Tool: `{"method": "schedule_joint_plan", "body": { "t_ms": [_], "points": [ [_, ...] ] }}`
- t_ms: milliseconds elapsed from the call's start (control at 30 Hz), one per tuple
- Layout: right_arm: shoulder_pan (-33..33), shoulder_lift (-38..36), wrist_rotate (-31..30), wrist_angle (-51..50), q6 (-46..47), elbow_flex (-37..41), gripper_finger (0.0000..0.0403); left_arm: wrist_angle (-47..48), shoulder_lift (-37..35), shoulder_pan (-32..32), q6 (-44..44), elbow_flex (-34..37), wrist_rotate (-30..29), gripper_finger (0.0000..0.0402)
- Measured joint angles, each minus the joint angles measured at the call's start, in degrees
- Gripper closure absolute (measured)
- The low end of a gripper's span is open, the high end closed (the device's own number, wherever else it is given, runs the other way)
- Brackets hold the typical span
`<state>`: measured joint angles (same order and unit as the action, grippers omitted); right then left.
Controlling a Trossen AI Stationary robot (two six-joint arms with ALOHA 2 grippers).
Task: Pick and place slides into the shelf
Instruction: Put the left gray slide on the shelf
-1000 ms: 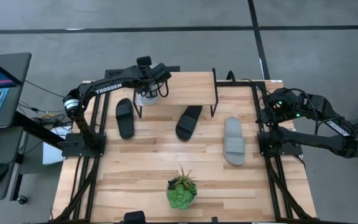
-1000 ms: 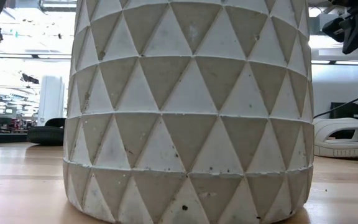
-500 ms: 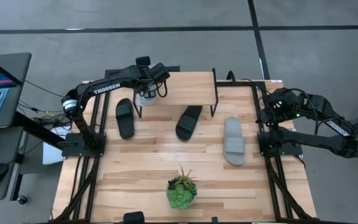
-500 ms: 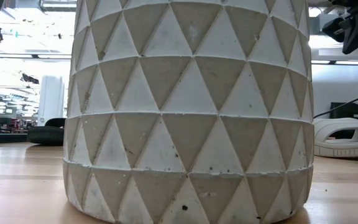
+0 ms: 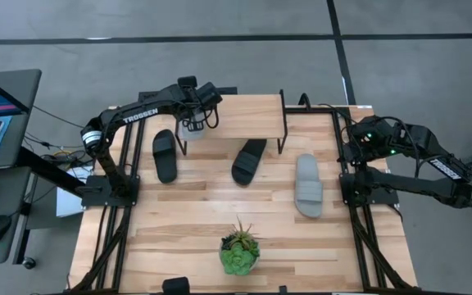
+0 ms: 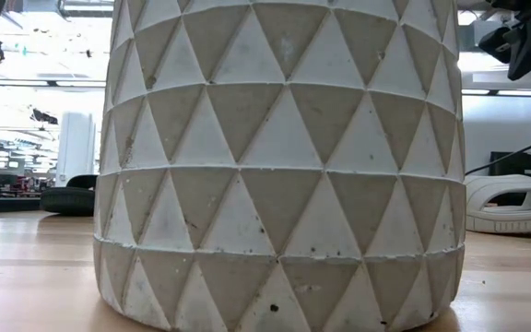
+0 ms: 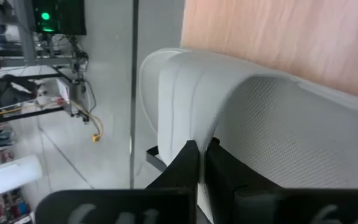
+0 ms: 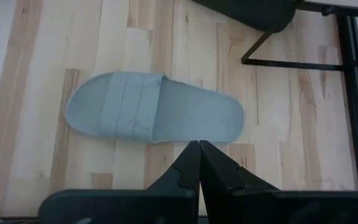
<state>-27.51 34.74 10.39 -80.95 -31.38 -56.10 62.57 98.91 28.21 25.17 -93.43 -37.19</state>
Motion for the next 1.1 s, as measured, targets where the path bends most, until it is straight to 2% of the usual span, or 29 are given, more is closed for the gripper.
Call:
{"method": "schedule_joint_plan", "body": {
  "t_ms": [567, 1100],
  "points": [
    [0.0, 0.0, 0.0, 0.0, -0.1, 0.0, 0.0402, 0.7, 0.0, 1.3, -1.0, -0.1, 7.0, 0.0384],
    [0.0, 0.0, 0.0, 0.0, -0.1, 0.0, 0.0402, 2.3, 0.0, 1.5, -1.9, -0.1, 8.7, 0.0382]
  ]
}}
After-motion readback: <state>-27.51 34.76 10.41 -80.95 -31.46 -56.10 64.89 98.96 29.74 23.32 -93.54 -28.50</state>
